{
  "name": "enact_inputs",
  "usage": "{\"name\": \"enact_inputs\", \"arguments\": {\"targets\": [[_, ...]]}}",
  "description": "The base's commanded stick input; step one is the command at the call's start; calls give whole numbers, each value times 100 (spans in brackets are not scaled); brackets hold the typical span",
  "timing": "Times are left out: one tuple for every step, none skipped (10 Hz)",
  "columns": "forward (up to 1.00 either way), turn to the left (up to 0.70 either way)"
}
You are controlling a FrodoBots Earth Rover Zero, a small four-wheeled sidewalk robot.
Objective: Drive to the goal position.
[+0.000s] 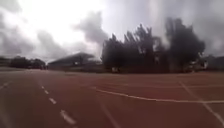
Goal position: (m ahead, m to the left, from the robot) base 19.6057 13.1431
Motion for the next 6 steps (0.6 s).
{"name": "enact_inputs", "arguments": {"targets": [[85, 0], [85, 0], [85, 0], [85, 0], [85, 0], [85, 0]]}}
